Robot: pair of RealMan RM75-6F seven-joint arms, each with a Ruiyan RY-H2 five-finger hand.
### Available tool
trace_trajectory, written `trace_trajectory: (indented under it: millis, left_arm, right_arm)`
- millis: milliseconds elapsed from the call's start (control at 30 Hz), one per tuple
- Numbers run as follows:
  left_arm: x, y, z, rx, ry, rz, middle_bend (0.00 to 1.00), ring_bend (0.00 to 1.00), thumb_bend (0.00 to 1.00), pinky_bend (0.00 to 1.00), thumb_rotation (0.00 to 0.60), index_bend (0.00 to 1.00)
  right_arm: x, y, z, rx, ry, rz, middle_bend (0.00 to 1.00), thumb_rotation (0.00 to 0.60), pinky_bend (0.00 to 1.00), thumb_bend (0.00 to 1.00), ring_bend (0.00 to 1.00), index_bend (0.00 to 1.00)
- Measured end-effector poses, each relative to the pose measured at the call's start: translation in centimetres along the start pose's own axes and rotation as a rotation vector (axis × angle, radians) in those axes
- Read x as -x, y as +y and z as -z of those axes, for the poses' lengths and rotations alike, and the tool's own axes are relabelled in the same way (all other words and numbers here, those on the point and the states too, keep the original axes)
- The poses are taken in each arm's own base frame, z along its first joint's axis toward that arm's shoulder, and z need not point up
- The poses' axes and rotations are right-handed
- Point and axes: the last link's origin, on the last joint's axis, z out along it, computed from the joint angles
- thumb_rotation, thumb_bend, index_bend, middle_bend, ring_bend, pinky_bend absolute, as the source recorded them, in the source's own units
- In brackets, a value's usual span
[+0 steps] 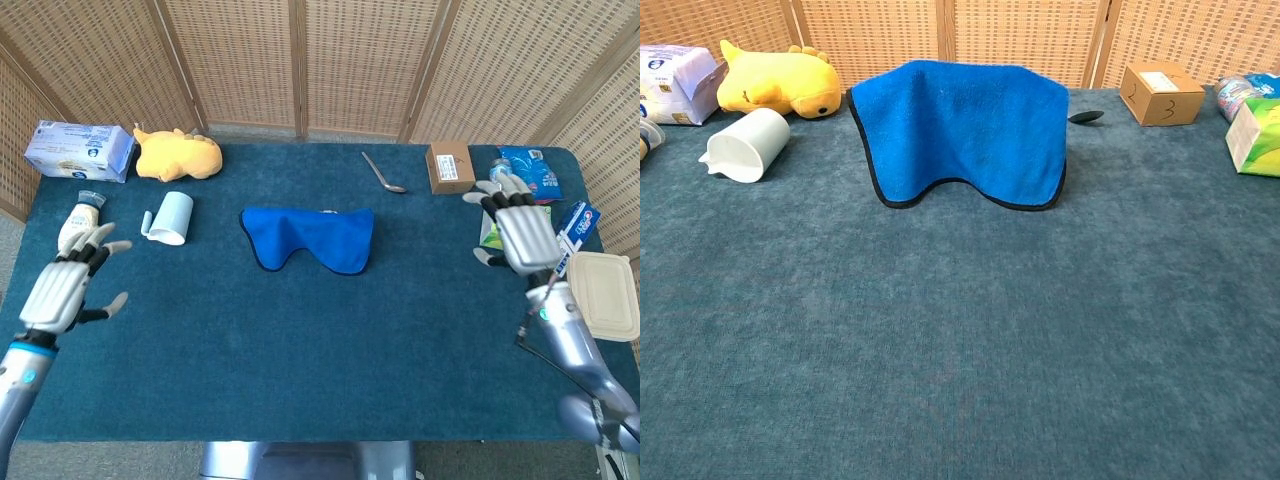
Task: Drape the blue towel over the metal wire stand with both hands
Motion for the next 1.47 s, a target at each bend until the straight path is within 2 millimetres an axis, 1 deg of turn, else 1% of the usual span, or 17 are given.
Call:
trace_trajectory:
  millis: [167,367,500,567,767,967,1067,1200,1467]
  left_arm:
    - [0.3,-1.2,4.0,-0.039,0.01,-0.058,0.08,0.0,0.41,0.0,0.6,0.21]
    - [1.0,-2.0,8.2,-0.094,0.018,-0.083,0.09,0.0,0.4,0.0,0.6,0.24]
    - [1.9,-2.3,10.3,-0.123,-0.006,-0.098,0.09,0.0,0.4,0.0,0.6,0.24]
    - [2.2,-2.5,11.0,-0.139,-0.012,-0.115,0.1,0.0,0.4,0.0,0.6,0.25]
    - [3.1,-2.7,12.7,-0.178,-0.001,-0.125,0.13,0.01,0.4,0.0,0.6,0.29]
    - [3.4,-2.4,13.9,-0.168,0.044,-0.124,0.14,0.02,0.4,0.0,0.6,0.3]
    - [3.8,-2.3,14.5,-0.172,0.05,-0.114,0.15,0.03,0.4,0.0,0.6,0.3]
    - [4.3,-2.2,14.9,-0.173,0.056,-0.094,0.15,0.03,0.4,0.0,0.6,0.3]
    - [4.2,-1.7,14.5,-0.161,0.064,-0.095,0.15,0.03,0.4,0.0,0.6,0.3]
  right_arm:
    - [-0.2,1.4,3.6,0.059,-0.003,-0.015,0.17,0.6,0.09,0.18,0.04,0.27]
    - [0.3,3.1,7.2,0.112,-0.009,-0.029,0.17,0.6,0.09,0.17,0.04,0.27]
    - [1.0,4.2,9.3,0.151,-0.028,-0.013,0.17,0.6,0.09,0.17,0.04,0.27]
    - [1.3,4.6,10.4,0.173,-0.038,-0.004,0.17,0.6,0.09,0.17,0.04,0.27]
    - [1.9,5.2,13.7,0.237,-0.057,0.007,0.17,0.6,0.09,0.17,0.04,0.28]
    - [2.0,5.6,16.9,0.298,-0.057,0.017,0.18,0.6,0.09,0.17,0.04,0.29]
    - [2.1,5.8,18.3,0.322,-0.057,0.014,0.18,0.6,0.09,0.17,0.04,0.29]
    - [2.0,6.0,19.1,0.332,-0.055,0.003,0.18,0.6,0.08,0.17,0.04,0.29]
    - [2.1,6.0,19.3,0.321,-0.043,-0.004,0.18,0.6,0.08,0.17,0.04,0.29]
